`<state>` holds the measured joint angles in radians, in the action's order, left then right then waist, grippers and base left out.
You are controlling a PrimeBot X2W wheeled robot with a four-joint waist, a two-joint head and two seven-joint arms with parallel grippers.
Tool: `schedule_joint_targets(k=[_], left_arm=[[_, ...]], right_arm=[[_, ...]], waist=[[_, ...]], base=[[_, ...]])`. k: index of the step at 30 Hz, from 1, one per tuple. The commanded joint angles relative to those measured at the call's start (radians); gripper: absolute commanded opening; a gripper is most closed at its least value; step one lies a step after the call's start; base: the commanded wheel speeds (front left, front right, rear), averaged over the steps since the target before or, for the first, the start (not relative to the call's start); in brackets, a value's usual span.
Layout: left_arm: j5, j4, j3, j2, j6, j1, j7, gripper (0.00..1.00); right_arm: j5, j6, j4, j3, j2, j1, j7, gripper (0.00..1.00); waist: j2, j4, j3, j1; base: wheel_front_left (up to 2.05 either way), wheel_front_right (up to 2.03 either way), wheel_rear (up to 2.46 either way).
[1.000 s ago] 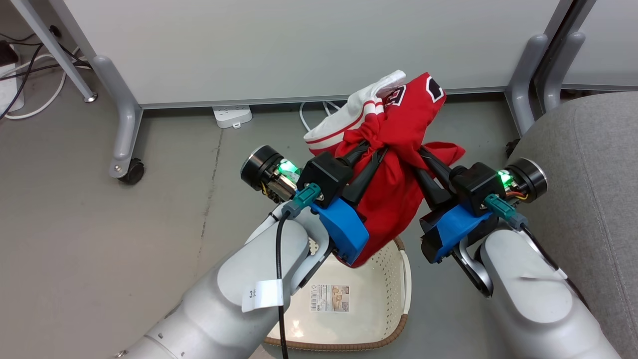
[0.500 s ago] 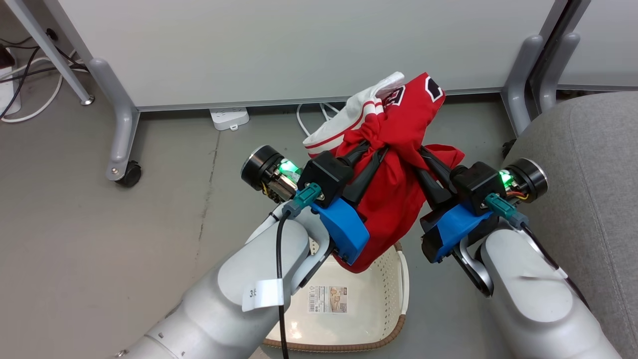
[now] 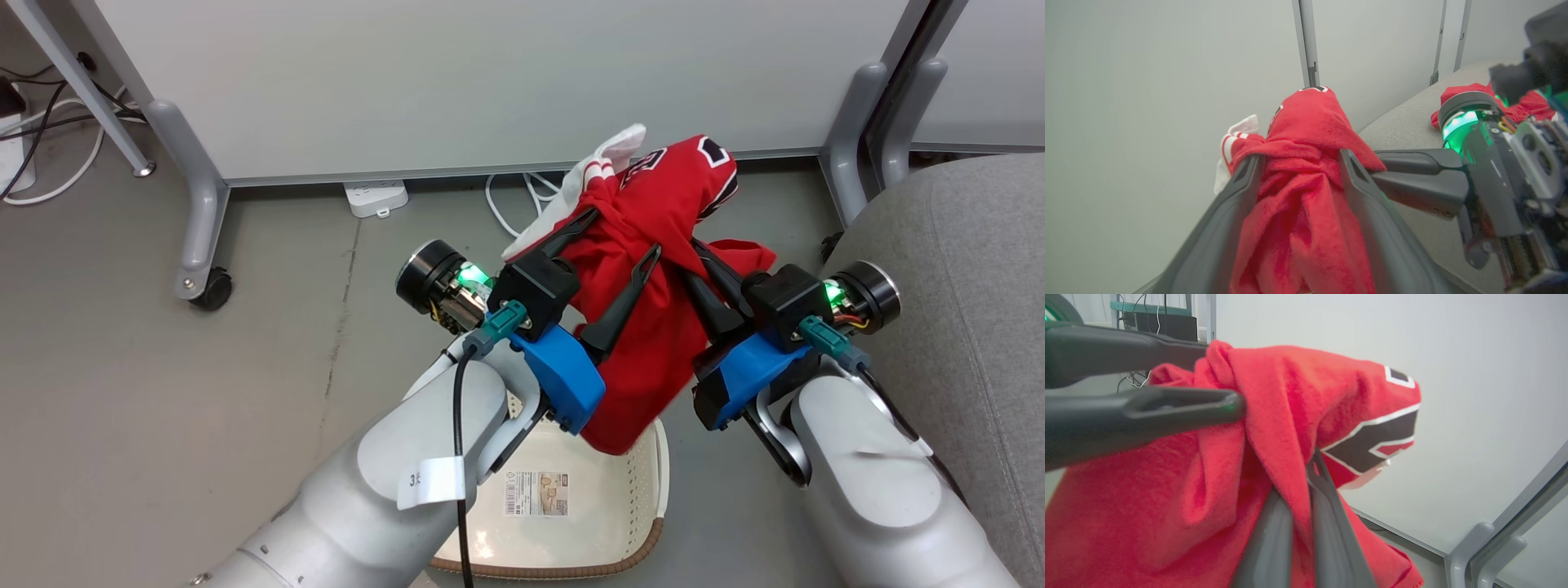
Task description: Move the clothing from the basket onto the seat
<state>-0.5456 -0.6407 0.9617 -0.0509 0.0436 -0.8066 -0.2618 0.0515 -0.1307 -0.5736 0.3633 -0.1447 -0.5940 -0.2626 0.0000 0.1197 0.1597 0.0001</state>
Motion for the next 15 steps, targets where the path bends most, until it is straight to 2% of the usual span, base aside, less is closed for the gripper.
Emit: schedule_joint_targets(k=[1, 15], left_arm=[[-0.003, 0.0, 0.003, 0.001, -0.003, -0.001, -0.005, 1.0], [0.028, 0.001, -0.01, -0.002, -0.013, 0.011, -0.004, 1.0]], right_arm=[[0.008, 0.0, -0.001, -0.003, -0.002, 0.0, -0.003, 0.0], [0.023, 0.0, 0.022, -0.049, 0.003, 0.013, -0.003, 0.0]], waist=[[0.0, -0.001, 0.0, -0.0001], [0.0, -0.039, 0.012, -0.0001]], base=[[0.0, 0.0, 0.0], [0.0, 0.0, 0.0]])
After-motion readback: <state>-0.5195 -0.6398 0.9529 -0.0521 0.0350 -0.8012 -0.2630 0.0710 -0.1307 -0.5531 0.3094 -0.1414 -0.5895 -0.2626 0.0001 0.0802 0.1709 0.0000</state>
